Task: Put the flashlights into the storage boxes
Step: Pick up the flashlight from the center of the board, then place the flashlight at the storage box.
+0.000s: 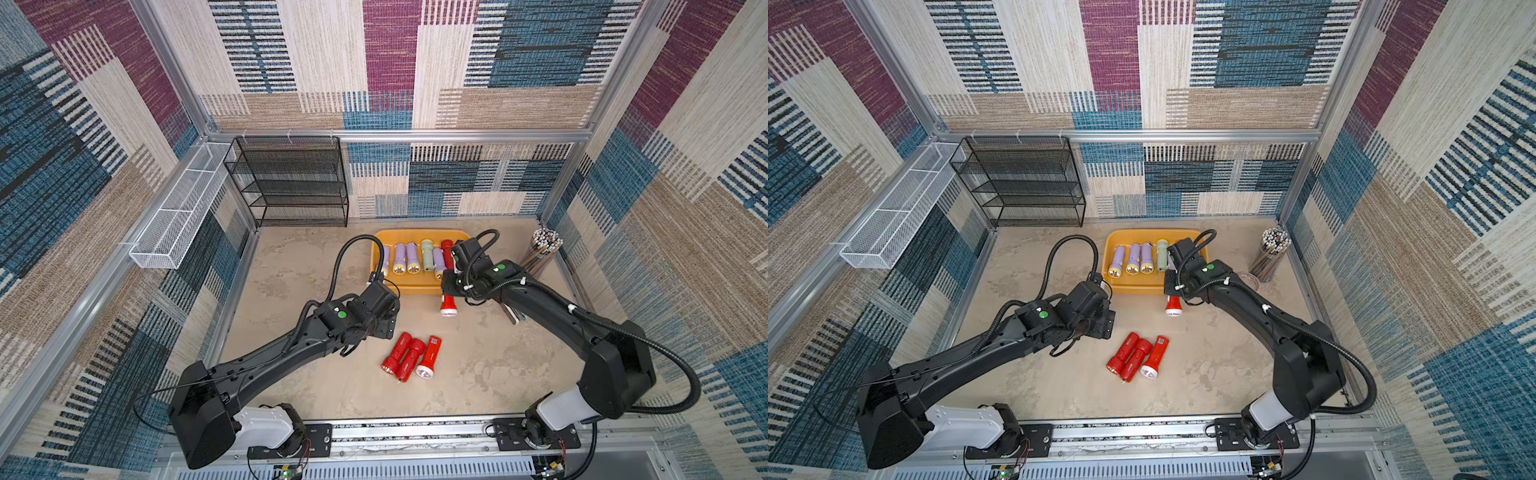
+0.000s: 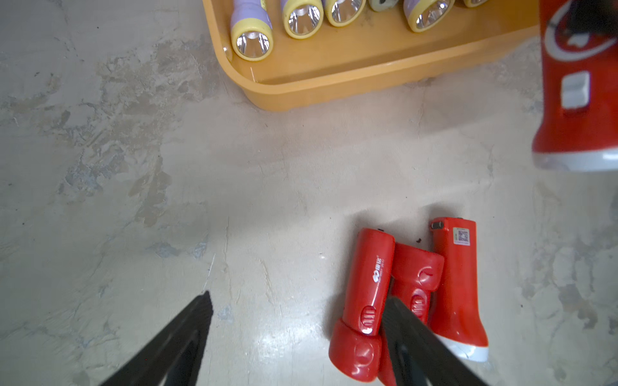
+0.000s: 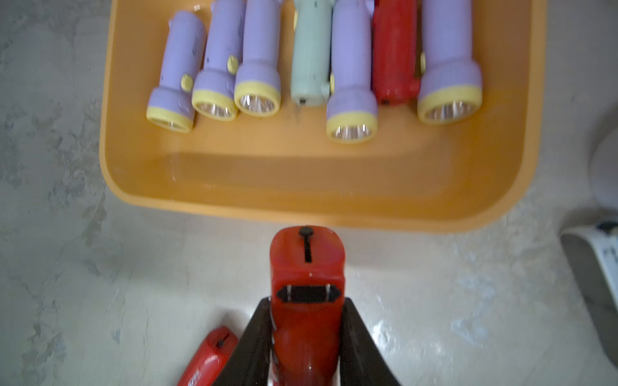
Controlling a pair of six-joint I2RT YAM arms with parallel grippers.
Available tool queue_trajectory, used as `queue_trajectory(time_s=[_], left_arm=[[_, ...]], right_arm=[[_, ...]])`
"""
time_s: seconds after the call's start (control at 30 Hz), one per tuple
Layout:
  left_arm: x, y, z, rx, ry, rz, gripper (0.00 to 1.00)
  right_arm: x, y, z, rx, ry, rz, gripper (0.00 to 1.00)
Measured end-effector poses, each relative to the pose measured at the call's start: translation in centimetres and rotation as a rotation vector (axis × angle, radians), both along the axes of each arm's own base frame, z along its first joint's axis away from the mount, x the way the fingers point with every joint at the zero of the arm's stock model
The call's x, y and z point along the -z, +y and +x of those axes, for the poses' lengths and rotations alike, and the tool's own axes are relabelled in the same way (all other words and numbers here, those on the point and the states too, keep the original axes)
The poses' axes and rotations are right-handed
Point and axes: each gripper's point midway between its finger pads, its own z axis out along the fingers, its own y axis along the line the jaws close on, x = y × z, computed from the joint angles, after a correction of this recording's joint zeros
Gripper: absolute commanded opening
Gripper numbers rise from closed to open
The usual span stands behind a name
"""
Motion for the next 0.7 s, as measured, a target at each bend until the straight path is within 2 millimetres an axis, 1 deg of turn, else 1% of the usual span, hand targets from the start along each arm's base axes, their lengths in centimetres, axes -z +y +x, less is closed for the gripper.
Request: queue_trajectory(time_s=[0.07,0.1,0.17,0.33,0.43,0.53,0.63,0.67,0.7], left_arm=[[0.1,0.4,0.6,-0.017,0.005,0.005,0.84],[0.3,0.5,0.8,-0.024,0.009,0.007,0.84],[0.6,0.7,1.4,-0.041,0.021,0.014,0.83],[1.2,0.5,2.6,-0.060,0.047,0.016,0.83],[1.5,0.3,3.1,-0.065,0.057,0.022,0.83],[1.8,0.3,3.5,-0.070,0.070,0.029,0.82],[2.1,-0.1,3.8,-0.065,0.087,0.030,0.82],[2.2,-0.1,3.9,-0.066,0.089,0.031,0.81],[2.2,-0.3,4.0,-0.065,0.093,0.032,0.81]], right_arm=[[-0.2,-0.3,3.3,-0.003,-0.024,-0.020,0.30],[-0.1,-0.4,4.6,-0.003,-0.030,-0.029,0.30],[0.0,-0.7,7.9,-0.008,-0.047,-0.047,0.30],[0.7,-1.3,15.0,-0.015,-0.096,-0.114,0.31],[1.9,-2.0,17.4,-0.016,-0.093,-0.155,0.32],[3.5,-2.8,18.8,-0.016,-0.071,-0.185,0.33],[4.8,-3.7,19.5,-0.011,-0.049,-0.208,0.35],[5.1,-3.9,19.6,-0.008,-0.045,-0.215,0.37],[5.4,-4.1,19.7,-0.008,-0.040,-0.220,0.42]])
